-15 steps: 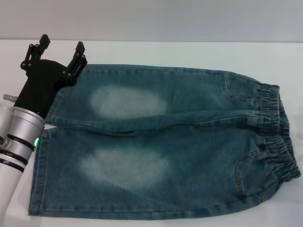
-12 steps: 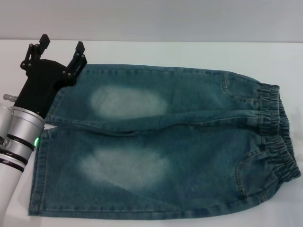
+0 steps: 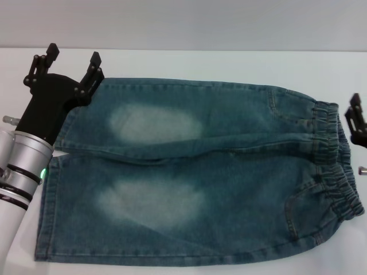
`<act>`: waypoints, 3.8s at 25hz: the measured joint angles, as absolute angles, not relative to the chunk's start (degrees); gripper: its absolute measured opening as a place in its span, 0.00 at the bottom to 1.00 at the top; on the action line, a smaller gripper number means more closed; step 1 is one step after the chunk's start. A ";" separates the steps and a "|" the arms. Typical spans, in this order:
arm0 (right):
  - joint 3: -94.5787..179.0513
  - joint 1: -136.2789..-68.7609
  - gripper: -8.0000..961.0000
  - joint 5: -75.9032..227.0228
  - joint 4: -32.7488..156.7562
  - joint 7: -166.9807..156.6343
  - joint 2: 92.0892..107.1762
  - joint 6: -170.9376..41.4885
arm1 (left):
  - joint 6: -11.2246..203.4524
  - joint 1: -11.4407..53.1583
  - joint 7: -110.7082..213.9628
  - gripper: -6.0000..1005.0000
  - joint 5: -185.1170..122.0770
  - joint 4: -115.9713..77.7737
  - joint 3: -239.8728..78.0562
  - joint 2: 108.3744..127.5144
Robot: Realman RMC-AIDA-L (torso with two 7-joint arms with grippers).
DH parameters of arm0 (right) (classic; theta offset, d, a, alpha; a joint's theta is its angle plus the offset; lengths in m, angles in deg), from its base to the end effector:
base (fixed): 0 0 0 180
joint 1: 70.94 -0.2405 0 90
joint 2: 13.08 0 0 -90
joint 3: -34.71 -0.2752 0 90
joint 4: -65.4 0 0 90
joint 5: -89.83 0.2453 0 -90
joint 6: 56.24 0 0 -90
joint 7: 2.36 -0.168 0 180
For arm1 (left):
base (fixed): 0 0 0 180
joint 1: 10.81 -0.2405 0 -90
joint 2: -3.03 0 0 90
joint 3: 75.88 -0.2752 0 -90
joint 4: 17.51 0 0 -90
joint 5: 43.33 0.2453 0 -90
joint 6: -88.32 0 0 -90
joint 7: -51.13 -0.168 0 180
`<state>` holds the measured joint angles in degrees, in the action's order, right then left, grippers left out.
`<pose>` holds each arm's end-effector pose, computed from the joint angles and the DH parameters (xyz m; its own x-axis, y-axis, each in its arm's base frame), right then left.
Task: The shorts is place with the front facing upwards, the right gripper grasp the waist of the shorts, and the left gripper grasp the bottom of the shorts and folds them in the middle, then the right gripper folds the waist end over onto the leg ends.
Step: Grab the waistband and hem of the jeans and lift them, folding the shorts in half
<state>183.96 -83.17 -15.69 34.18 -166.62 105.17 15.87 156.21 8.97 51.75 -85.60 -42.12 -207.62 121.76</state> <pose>0.3485 0.3106 -0.0743 0.7219 0.0658 -0.6889 -0.6915 0.0280 -0.7219 -0.3016 0.3675 -0.0712 0.6818 -0.1708 0.7113 0.6602 -0.2752 -0.6989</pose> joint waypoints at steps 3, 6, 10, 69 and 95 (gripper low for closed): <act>183.45 -83.94 0.67 -15.76 30.56 -164.03 104.00 11.80 | 156.19 8.95 51.75 0.83 -85.60 -42.12 -207.62 121.76; 180.80 -84.19 0.67 -15.89 25.72 -160.15 102.98 5.43 | 156.17 8.96 51.75 0.83 -85.60 -42.12 -207.62 121.77; 172.60 -82.70 0.67 -18.76 17.32 -150.79 102.61 -7.61 | 156.17 8.94 51.75 0.83 -85.59 -42.12 -207.63 121.77; 74.20 -70.67 0.68 -10.30 -1.79 -131.63 105.46 -155.10 | 19.62 6.51 58.29 0.83 -54.05 -118.10 -189.22 120.99; 65.06 -70.50 0.68 -22.40 0.79 -129.64 105.62 -154.77 | -20.01 14.89 68.64 0.83 -54.04 -117.51 -186.58 121.42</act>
<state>65.06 -70.50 -22.40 0.79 -129.64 105.62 -154.77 -20.01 14.89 68.64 -54.04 -117.51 -186.58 121.42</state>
